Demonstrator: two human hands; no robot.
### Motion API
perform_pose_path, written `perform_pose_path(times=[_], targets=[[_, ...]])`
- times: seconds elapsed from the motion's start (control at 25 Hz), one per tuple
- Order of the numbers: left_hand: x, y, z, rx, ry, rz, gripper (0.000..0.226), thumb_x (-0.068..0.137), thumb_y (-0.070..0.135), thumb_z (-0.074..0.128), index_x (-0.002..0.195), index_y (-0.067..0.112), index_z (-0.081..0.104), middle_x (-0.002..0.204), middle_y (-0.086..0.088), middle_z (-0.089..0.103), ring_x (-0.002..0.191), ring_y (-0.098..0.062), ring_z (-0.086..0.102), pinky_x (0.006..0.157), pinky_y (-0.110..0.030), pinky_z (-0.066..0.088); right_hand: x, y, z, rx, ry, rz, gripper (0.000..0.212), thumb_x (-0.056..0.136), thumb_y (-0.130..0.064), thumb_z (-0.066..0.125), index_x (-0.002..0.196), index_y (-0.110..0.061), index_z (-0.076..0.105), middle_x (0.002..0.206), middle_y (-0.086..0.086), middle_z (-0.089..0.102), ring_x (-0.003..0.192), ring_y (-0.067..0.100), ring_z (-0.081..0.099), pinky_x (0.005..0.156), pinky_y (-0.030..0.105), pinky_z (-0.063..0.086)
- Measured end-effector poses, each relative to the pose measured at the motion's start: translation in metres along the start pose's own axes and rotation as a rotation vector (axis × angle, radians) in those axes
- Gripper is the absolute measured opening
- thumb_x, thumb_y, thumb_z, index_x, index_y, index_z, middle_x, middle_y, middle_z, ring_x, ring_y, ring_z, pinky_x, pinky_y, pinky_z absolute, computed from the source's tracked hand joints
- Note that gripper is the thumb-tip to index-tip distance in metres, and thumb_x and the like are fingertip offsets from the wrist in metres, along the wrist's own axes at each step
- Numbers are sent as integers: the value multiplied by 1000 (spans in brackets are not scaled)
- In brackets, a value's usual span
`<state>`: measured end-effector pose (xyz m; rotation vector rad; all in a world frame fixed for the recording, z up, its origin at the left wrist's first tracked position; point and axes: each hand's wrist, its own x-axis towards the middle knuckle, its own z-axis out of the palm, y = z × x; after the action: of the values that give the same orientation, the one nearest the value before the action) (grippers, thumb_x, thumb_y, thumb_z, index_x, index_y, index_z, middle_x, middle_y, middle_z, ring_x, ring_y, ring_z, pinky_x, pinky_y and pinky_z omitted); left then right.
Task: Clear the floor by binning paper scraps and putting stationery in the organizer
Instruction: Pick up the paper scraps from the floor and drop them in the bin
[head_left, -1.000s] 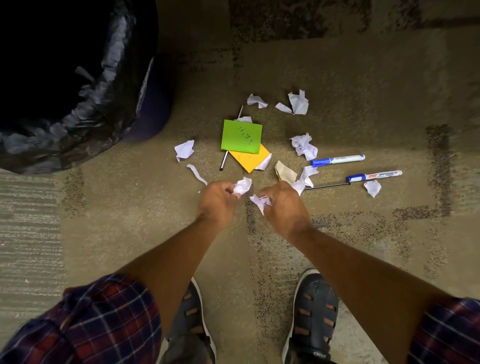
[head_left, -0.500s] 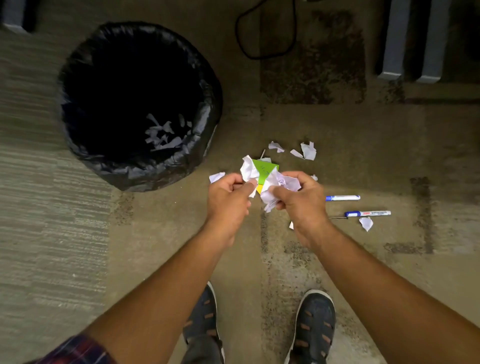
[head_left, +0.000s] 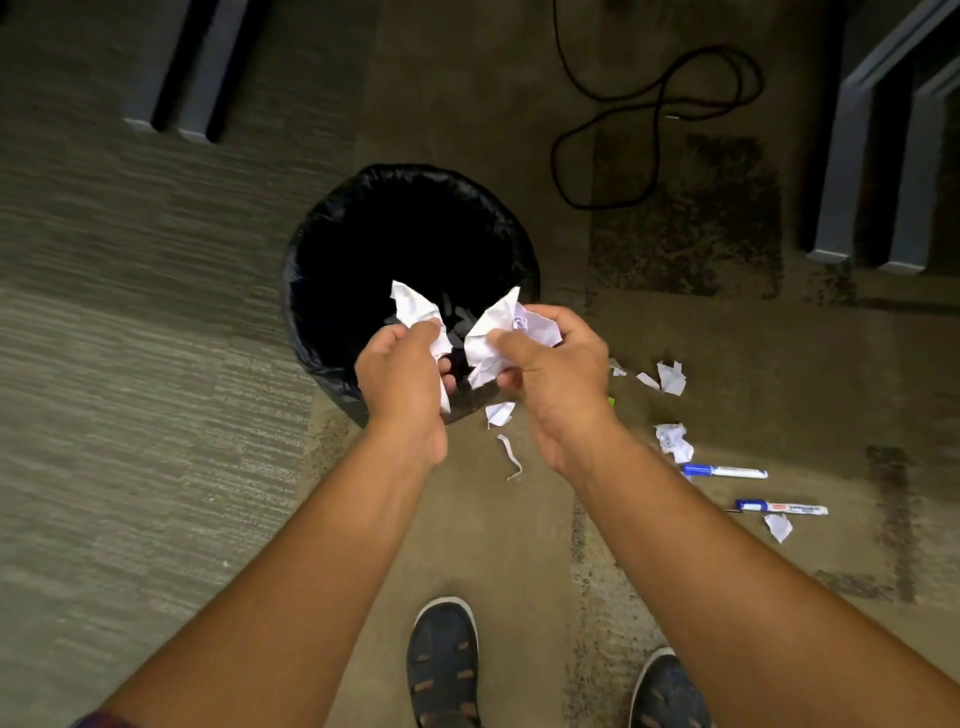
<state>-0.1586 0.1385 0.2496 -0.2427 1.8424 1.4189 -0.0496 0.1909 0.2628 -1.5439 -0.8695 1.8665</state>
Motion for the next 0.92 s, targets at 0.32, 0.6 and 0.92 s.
perform_pose_path(times=[0.32, 0.6, 0.92], targets=[[55, 31, -17, -52, 12, -174, 22, 96, 16, 66, 116, 8, 70, 103, -15, 67, 92, -31, 70, 87, -49, 63, 13, -7, 42, 35, 23, 139, 39, 91, -1, 70, 128, -8, 62, 116, 16, 69, 92, 30, 73, 83, 42, 66], [42, 38, -14, -61, 69, -69, 20, 98, 23, 66, 115, 14, 70, 121, -13, 70, 107, -26, 68, 81, -33, 56, 14, -10, 30, 58, 17, 158, 44, 95, -2, 68, 137, -6, 55, 132, 20, 61, 110, 36, 72, 92, 45, 63], [-18, 18, 17, 22, -177, 391, 12, 94, 20, 66, 97, 25, 77, 97, -7, 81, 80, -17, 74, 64, -25, 59, 35, 4, -27, 7, 115, -1, 38, 91, -5, 70, 126, -14, 59, 115, 13, 70, 78, 17, 70, 66, 29, 59]])
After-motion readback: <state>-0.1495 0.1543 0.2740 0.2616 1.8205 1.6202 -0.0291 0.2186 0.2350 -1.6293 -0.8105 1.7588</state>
